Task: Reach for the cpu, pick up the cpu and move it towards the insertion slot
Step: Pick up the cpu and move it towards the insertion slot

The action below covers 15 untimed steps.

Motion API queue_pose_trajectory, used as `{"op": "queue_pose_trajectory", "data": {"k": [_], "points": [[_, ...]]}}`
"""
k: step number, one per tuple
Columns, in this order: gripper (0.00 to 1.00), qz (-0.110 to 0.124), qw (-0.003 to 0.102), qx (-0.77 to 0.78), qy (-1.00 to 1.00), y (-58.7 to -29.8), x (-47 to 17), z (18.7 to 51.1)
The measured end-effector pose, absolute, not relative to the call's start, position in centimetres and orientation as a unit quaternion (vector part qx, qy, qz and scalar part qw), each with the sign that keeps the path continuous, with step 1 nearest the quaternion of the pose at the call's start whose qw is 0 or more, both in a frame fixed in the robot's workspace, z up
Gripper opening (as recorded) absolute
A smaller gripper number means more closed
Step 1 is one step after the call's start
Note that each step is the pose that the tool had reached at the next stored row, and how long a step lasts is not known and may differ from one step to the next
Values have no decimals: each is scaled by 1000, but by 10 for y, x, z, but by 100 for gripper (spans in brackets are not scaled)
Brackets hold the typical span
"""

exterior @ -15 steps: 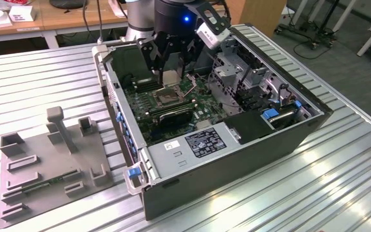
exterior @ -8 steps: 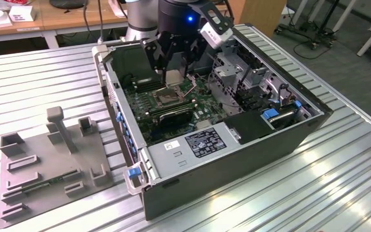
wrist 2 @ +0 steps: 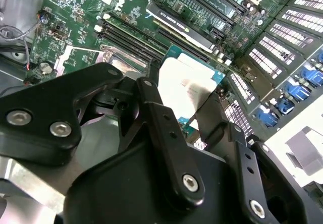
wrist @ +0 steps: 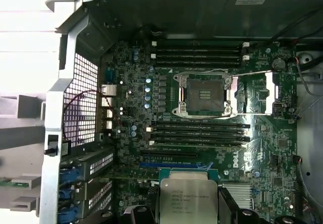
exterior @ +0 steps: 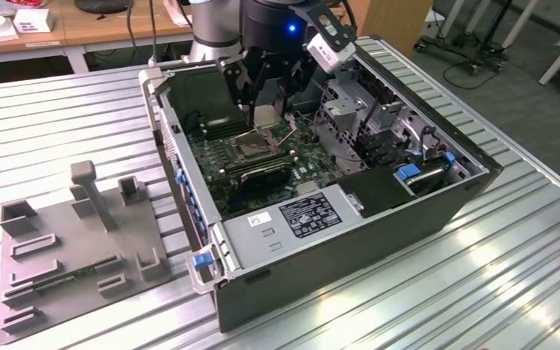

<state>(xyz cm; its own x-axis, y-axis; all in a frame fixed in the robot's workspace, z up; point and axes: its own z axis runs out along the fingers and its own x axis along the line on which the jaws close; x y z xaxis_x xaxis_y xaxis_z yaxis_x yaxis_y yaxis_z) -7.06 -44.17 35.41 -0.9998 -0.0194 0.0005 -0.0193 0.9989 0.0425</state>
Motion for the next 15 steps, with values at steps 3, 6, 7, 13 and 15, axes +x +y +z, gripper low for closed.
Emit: {"op": "queue_pose_trajectory", "data": {"k": [3, 6, 7, 13, 15], "points": [[54, -21, 0, 10, -1000, -441, -70, 354], [54, -21, 0, 10, -1000, -440, -71, 353], [54, -21, 0, 10, -1000, -439, -71, 353], [54, -21, 0, 10, -1000, -435, -71, 352], [54, -21, 0, 10, -1000, -434, -71, 352]]}}
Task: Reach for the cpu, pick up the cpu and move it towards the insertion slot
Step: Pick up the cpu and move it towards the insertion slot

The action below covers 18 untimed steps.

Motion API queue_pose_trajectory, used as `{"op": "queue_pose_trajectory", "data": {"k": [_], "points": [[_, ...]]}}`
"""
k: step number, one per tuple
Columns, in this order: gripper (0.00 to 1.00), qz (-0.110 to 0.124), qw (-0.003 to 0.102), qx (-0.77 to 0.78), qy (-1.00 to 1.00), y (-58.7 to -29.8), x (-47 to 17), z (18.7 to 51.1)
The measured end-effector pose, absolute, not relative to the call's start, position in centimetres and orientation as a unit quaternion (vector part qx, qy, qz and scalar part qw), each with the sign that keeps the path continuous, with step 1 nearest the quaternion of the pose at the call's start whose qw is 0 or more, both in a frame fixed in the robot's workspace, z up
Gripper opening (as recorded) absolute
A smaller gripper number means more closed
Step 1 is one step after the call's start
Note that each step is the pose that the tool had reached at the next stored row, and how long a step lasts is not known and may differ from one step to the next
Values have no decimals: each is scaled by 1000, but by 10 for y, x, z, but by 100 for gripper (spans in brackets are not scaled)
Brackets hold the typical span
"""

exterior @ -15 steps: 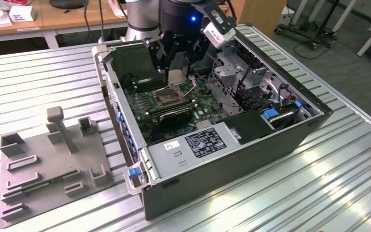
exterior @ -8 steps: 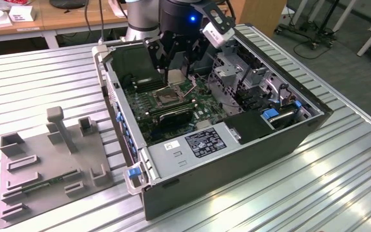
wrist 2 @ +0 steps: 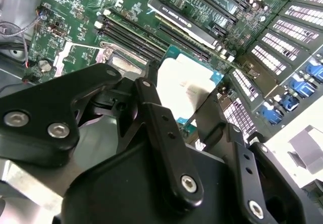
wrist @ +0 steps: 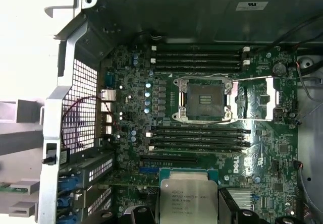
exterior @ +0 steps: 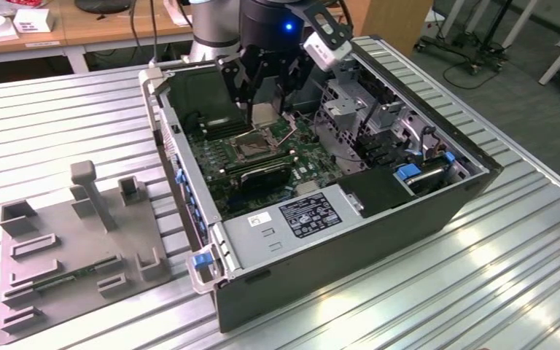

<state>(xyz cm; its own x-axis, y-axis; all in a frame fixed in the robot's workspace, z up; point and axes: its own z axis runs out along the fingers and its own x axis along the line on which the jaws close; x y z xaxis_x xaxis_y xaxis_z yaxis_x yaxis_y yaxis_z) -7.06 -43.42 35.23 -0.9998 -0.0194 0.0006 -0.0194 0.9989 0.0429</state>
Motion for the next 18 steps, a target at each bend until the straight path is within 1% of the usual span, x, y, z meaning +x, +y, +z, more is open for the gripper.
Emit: {"op": "queue_pose_trajectory", "data": {"k": [18], "points": [[54, -21, 0, 10, -1000, -419, -71, 350]]}}
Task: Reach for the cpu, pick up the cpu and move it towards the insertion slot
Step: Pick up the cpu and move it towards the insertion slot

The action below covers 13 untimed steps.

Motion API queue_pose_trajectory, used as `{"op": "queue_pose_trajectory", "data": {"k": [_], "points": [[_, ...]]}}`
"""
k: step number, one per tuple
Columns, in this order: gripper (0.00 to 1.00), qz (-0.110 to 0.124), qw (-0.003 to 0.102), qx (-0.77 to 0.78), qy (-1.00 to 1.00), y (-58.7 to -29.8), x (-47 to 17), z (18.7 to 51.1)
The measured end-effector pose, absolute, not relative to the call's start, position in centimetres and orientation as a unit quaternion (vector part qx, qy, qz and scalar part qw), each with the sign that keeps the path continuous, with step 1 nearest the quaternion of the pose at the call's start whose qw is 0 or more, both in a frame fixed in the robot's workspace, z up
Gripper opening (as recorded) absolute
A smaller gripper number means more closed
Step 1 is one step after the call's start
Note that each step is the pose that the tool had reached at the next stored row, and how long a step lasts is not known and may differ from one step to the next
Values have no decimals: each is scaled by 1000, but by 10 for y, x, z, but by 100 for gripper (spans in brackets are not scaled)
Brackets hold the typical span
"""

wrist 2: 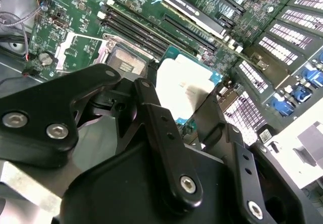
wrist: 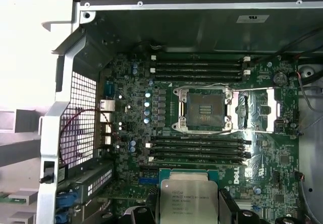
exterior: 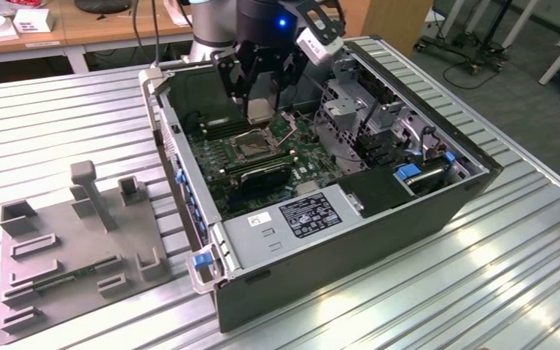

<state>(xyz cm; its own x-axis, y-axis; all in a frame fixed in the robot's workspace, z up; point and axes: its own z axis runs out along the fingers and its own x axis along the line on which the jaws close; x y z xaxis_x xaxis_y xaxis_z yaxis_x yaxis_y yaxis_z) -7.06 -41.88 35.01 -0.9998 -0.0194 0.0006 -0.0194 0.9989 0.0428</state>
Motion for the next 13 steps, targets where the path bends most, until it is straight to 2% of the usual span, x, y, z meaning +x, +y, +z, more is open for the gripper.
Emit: {"op": "queue_pose_trajectory", "data": {"k": [13], "points": [[54, -22, 0, 10, -1000, -414, -71, 350]]}}
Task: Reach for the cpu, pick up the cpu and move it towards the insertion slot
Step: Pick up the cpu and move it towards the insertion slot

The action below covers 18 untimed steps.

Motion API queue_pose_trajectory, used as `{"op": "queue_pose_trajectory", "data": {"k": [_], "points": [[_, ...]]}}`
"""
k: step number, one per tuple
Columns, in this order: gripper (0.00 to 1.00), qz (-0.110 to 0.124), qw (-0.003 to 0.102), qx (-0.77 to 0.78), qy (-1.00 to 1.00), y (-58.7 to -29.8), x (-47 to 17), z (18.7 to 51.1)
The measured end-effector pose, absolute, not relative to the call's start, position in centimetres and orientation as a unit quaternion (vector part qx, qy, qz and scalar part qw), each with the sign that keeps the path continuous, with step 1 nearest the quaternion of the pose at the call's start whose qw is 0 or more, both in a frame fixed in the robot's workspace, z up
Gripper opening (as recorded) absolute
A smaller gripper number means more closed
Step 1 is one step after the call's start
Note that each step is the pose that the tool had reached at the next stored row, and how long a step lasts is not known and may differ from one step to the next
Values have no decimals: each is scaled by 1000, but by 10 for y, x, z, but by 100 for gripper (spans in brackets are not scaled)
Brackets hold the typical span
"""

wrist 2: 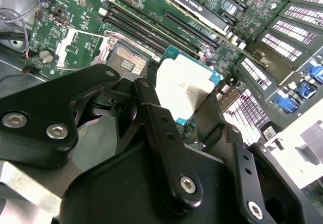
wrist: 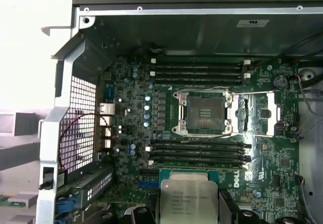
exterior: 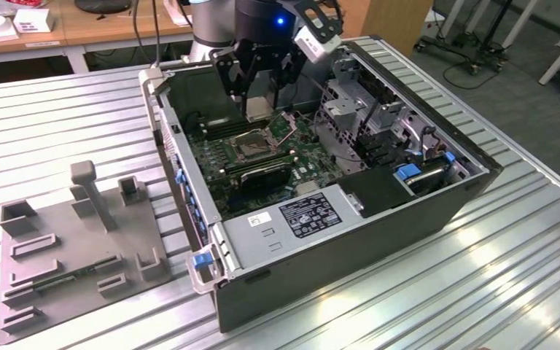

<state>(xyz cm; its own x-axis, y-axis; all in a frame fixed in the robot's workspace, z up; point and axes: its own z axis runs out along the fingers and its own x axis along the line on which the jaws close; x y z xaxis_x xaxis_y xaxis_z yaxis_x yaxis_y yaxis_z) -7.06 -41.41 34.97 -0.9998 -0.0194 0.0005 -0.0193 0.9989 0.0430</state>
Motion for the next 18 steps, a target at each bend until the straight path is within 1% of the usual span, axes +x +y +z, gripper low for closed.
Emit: {"op": "queue_pose_trajectory", "data": {"k": [18], "points": [[54, -21, 0, 10, -1000, -407, -71, 347]]}}
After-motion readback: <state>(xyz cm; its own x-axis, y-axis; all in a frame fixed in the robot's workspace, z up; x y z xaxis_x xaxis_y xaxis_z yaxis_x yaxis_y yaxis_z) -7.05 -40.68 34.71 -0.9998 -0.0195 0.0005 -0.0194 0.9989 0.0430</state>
